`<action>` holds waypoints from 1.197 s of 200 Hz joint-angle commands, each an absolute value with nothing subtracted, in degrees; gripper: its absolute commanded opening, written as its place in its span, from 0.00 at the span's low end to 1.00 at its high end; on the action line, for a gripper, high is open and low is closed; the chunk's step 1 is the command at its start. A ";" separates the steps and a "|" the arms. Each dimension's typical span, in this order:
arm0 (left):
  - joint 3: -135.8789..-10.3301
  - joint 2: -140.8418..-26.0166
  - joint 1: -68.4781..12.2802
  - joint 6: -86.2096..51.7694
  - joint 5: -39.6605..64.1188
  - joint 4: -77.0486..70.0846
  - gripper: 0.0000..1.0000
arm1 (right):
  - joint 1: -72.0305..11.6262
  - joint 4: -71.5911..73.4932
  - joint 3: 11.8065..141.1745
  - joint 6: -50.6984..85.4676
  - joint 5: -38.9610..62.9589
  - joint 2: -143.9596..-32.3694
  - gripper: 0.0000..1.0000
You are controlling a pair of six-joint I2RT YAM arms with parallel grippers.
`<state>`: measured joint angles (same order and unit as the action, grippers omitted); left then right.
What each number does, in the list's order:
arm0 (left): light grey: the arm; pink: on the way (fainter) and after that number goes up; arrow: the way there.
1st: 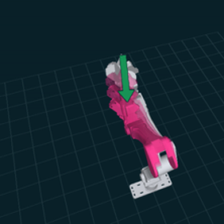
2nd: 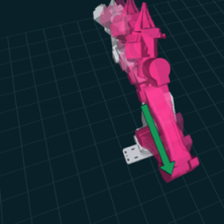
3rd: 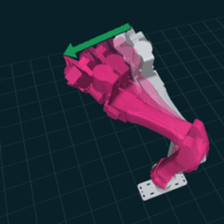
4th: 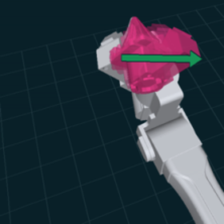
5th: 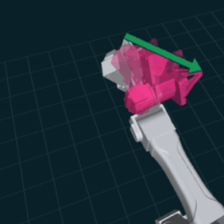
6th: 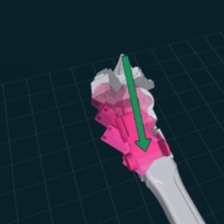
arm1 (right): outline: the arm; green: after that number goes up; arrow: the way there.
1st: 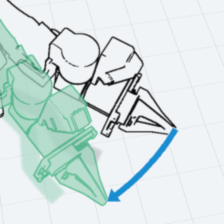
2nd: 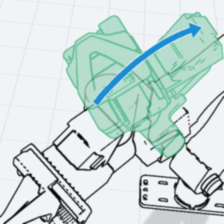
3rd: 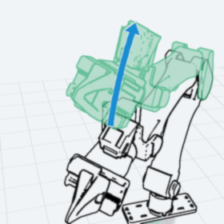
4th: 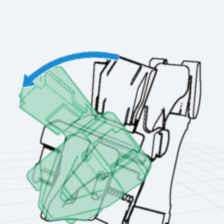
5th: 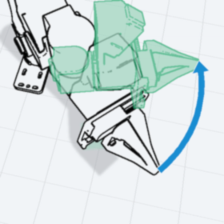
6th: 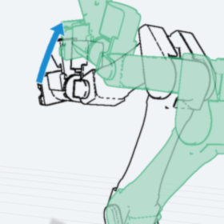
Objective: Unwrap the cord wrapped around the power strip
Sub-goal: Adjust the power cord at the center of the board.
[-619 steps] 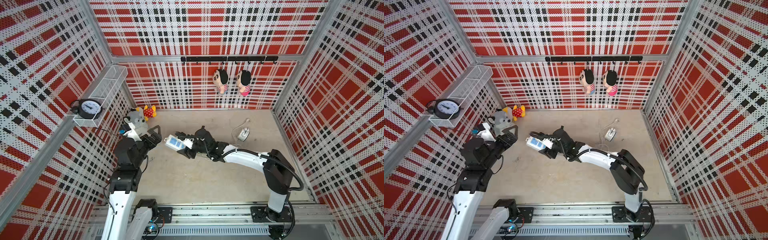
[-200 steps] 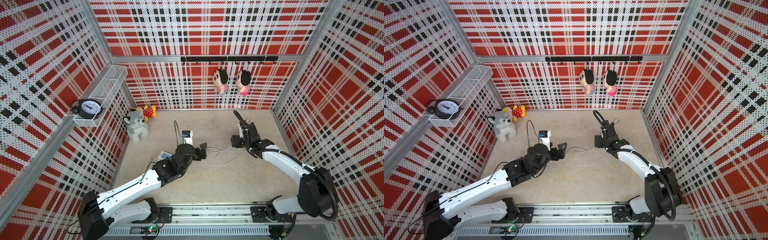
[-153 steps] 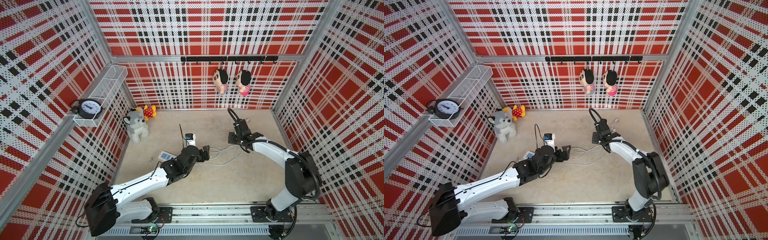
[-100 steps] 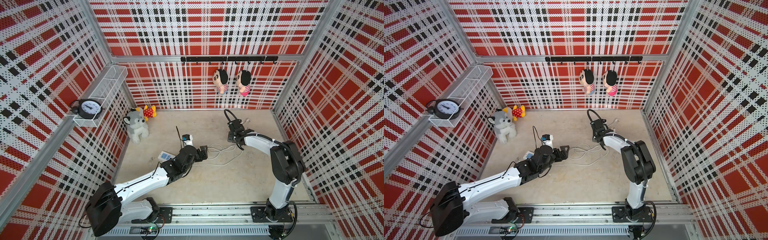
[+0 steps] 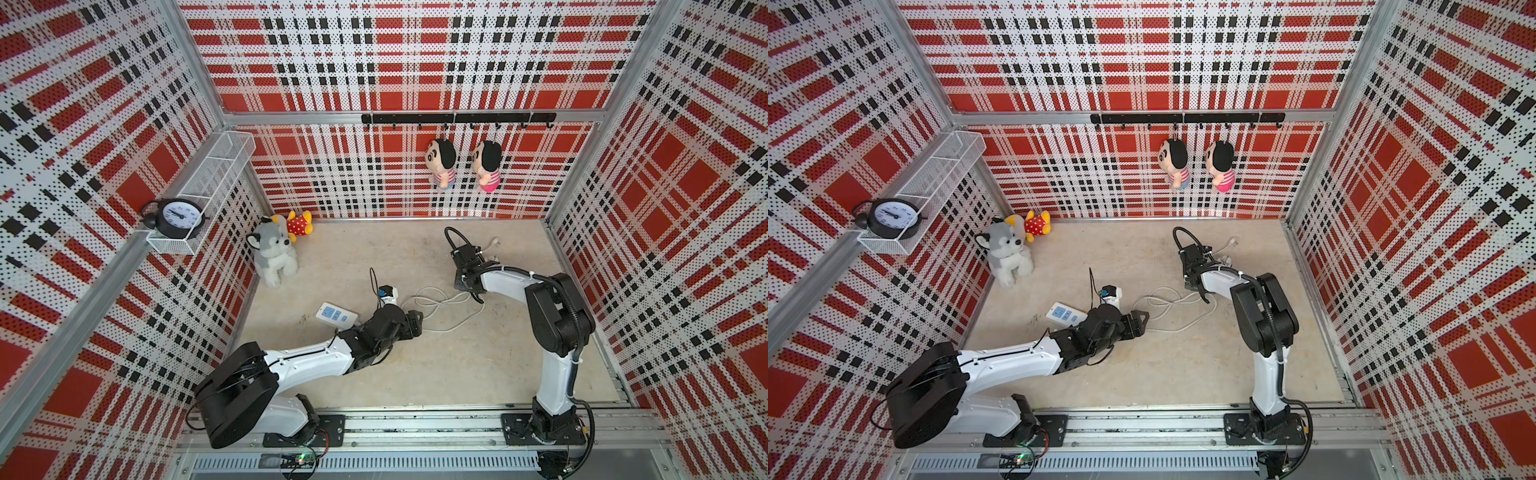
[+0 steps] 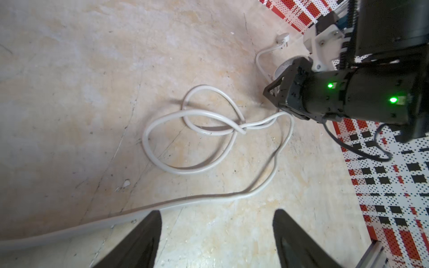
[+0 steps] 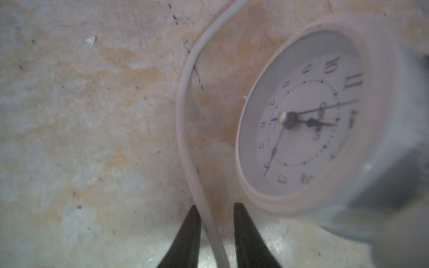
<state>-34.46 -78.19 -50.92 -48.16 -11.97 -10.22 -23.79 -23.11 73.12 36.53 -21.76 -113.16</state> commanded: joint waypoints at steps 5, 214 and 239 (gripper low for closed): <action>-32.29 -79.33 -50.17 -48.11 -11.06 -14.52 0.78 | -23.47 -21.99 74.18 37.05 -21.89 -113.85 0.14; -25.00 -83.90 -51.01 -45.13 -17.23 -24.70 0.56 | -17.45 -17.38 75.00 19.75 -15.97 -78.42 0.00; -31.25 -81.04 -61.08 -27.36 -26.97 -25.86 0.74 | -17.44 -17.40 74.51 20.97 -14.05 -77.66 0.00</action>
